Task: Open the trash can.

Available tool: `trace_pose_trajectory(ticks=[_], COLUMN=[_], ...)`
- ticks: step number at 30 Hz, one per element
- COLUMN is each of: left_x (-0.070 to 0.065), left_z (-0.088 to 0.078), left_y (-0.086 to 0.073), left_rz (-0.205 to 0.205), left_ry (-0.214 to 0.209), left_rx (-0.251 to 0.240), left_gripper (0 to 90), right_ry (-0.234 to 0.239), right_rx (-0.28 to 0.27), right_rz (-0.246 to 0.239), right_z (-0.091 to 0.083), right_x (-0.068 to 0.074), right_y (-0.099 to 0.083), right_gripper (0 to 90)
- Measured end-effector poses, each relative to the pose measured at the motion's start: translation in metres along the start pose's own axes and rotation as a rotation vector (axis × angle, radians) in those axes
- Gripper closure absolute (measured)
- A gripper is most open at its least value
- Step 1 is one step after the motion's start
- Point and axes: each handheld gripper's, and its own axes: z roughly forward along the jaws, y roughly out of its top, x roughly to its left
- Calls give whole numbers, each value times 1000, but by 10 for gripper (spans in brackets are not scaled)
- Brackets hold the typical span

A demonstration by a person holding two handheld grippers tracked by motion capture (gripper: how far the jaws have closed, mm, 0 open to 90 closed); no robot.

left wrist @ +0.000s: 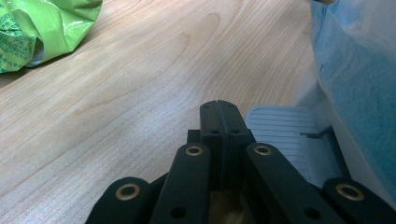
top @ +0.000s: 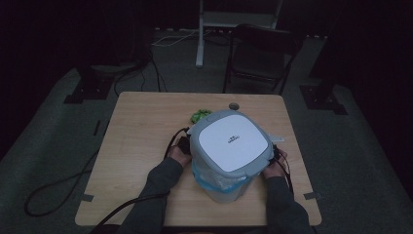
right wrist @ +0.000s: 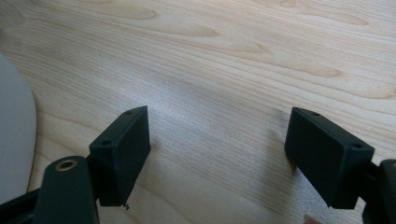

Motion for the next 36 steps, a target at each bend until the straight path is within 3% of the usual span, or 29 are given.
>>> trace_pose_trajectory(ticks=[3,4,6,12,14,17,19,23,26,29,36], left_x=[-1,-1,-5,-4,0,7,10,7,4,5,3], left_z=[0,1,2,2,1,-6,-13,-17,-11,-10,-11], left_y=[0,1,0,1,1,-2,-1,8,12,10,11], left_rz=[5,16,48,33,3,-59,-78,-63,-19,-30,13], left_ry=[11,20,33,23,19,-5,-31,-93,-134,-151,-162], left_rx=[11,37,29,30,29,-63,-114,-150,-83,-84,-61], left_gripper=[900,900,900,900,900,900,900,900,900,900,900], right_ry=[0,0,0,-1,0,0,1,2,2,2,2], right_rx=[0,0,0,0,0,0,0,0,0,0,0], right_rz=[0,0,0,0,1,1,0,-2,-2,-2,-2], right_z=[0,0,0,0,0,0,0,0,0,0,0], right_x=[0,0,0,0,0,0,0,0,0,0,0], right_y=[0,0,0,0,0,0,0,1,1,0,1], right_gripper=[212,213,212,212,213,212,212,212,212,212,212])
